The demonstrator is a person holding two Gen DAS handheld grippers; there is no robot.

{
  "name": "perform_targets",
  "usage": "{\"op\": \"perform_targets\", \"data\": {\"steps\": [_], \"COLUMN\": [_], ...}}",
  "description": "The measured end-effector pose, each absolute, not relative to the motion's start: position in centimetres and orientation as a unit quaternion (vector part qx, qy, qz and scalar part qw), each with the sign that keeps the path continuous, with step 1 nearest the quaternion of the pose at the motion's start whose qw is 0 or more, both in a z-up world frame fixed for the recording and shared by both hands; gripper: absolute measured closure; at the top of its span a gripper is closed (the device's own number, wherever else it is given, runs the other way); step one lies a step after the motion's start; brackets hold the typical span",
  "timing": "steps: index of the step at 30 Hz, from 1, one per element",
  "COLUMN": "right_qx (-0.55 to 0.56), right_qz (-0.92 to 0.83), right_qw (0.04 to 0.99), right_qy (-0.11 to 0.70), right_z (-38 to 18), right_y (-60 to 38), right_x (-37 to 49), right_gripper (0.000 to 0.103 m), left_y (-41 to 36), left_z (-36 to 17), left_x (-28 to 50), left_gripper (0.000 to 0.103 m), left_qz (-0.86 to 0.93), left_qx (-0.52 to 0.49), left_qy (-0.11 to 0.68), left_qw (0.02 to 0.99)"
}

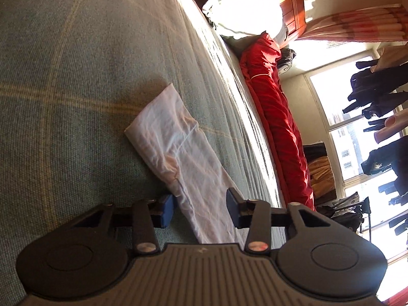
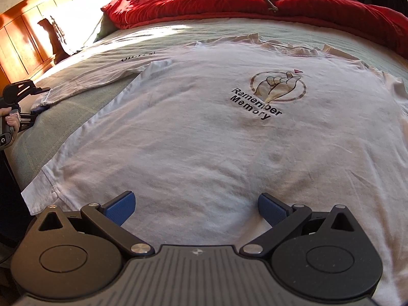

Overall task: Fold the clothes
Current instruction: 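Close the left gripper on the sleeve cuff, then lift the sleeve cuff with the left gripper and carry it across the shirt front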

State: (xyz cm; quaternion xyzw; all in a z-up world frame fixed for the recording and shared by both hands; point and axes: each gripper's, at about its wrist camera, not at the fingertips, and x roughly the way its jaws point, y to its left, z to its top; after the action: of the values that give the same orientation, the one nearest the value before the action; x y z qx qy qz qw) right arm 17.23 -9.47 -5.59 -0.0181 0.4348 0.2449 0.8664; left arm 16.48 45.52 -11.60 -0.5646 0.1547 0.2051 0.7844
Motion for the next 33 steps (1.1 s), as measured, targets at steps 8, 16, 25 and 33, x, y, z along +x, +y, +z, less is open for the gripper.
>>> {"op": "perform_targets", "data": {"steps": [8, 16, 25, 33], "right_qx": [-0.03, -0.039, -0.047, -0.075], "right_qz": [0.244, 0.242, 0.243, 0.235], "right_qw": [0.868, 0.869, 0.87, 0.879], "right_qy": [0.432, 0.429, 0.426, 0.409], "right_z": [-5.7, -5.8, -5.8, -4.8], "right_y": [-9.2, -9.1, -9.0, -9.0], "right_x": [17.3, 17.2, 17.1, 16.2], "right_gripper": [0.0, 0.0, 0.0, 0.0], "left_y": [46.2, 46.5, 46.2, 45.0], "left_z": [-12.2, -11.8, -12.8, -9.6], "left_x": [16.5, 17.6, 16.3, 17.9], "left_gripper": [0.061, 0.061, 0.088, 0.094], "left_qz": [0.214, 0.232, 0.252, 0.262], "left_qx": [-0.573, -0.551, -0.548, -0.469], "left_qy": [0.128, 0.131, 0.137, 0.194], "left_qw": [0.781, 0.791, 0.786, 0.821]}}
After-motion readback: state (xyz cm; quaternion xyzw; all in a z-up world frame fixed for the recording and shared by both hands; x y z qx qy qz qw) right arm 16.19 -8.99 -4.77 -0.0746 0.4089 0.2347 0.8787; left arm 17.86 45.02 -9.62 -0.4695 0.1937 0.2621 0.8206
